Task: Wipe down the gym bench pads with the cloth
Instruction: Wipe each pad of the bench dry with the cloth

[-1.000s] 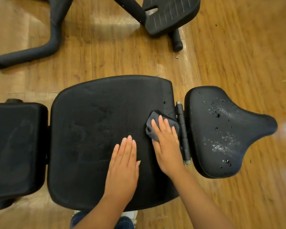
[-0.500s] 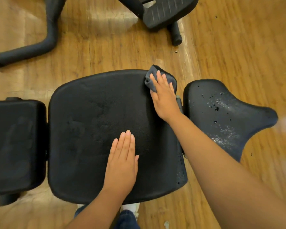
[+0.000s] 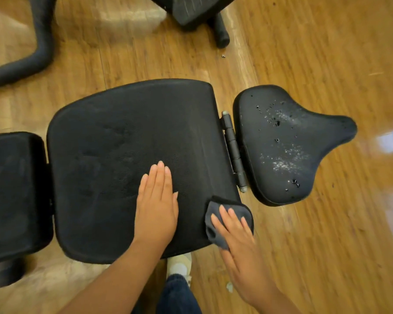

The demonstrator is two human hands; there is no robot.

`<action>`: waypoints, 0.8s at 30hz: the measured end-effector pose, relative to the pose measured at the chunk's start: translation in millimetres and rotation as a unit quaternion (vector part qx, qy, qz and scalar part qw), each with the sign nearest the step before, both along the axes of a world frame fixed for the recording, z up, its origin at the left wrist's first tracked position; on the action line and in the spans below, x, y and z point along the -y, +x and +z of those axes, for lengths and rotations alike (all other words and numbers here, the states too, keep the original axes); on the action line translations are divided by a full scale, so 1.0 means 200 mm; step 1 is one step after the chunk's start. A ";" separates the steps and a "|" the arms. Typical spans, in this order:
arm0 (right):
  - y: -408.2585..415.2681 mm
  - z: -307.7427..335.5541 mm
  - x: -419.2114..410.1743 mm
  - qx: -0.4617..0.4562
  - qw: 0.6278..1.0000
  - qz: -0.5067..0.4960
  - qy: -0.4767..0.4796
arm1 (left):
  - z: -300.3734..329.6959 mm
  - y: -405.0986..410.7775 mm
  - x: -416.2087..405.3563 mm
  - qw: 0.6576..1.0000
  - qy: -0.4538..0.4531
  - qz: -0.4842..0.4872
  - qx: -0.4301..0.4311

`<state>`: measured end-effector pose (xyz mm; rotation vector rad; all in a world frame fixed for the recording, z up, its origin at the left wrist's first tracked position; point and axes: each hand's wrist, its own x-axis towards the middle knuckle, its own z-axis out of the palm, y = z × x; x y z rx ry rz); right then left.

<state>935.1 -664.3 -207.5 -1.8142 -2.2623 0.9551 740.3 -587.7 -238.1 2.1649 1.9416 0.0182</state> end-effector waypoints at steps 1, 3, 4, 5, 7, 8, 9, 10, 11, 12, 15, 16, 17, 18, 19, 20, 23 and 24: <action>0.01 -0.02 0.04 0.002 1.000 0.004 -0.003 | 0.00 0.00 0.00 1.000 0.001 0.001 -0.005; 0.02 -0.05 0.07 -0.002 1.000 -0.002 -0.020 | 0.00 0.00 0.00 1.000 0.002 0.000 -0.006; 0.02 -0.06 0.06 0.001 1.000 -0.007 -0.026 | 0.00 0.00 0.00 1.000 0.003 0.000 -0.005; 0.01 -0.08 0.05 0.007 1.000 -0.009 -0.024 | -0.01 0.00 0.01 1.000 0.003 -0.001 -0.005; 0.00 -0.09 0.04 0.010 1.000 -0.015 -0.025 | -0.01 0.01 0.01 1.000 0.004 0.002 0.000; -0.01 -0.09 0.03 0.012 0.999 -0.019 -0.023 | -0.01 0.01 0.01 1.000 0.005 0.004 0.004; -0.02 -0.09 0.01 0.016 0.999 -0.025 -0.017 | -0.01 0.01 0.01 1.000 0.005 0.005 0.006; -0.03 -0.09 -0.02 0.015 0.999 -0.037 -0.011 | -0.01 0.01 0.01 1.000 0.006 0.005 0.009; -0.05 -0.08 -0.07 0.011 0.999 -0.051 -0.007 | -0.01 0.01 0.01 1.000 0.007 0.005 0.012; -0.06 -0.08 -0.13 0.006 0.998 -0.059 -0.001 | -0.01 0.01 0.00 1.000 0.008 0.005 0.013; -0.10 -0.08 -0.37 -0.002 0.999 -0.046 0.019 | -0.01 0.00 0.00 1.000 0.006 0.005 0.019; -0.12 -0.09 -0.47 -0.002 0.999 -0.042 0.025 | 0.00 0.00 0.00 1.000 0.003 0.006 0.017; -0.13 -0.10 -0.57 -0.001 0.999 -0.043 0.030 | 0.00 0.00 0.00 1.000 -0.002 0.007 0.014; -0.15 -0.12 -0.68 0.000 0.998 -0.048 0.039 | 0.00 0.00 0.01 1.000 -0.005 0.008 0.013; -0.17 -0.13 -0.78 0.002 0.997 -0.051 0.053 | 0.00 0.00 0.00 1.000 -0.006 0.009 0.012; -0.19 -0.14 -0.89 0.002 0.997 -0.051 0.064 | 0.00 0.00 0.00 1.000 -0.007 0.009 0.010; -0.24 -0.16 -1.16 -0.011 0.996 -0.055 0.076 | -0.01 0.00 0.01 1.000 -0.008 0.007 0.012; -0.25 -0.16 -1.24 -0.015 0.995 -0.055 0.078 | -0.01 0.00 0.01 1.000 -0.006 0.007 0.014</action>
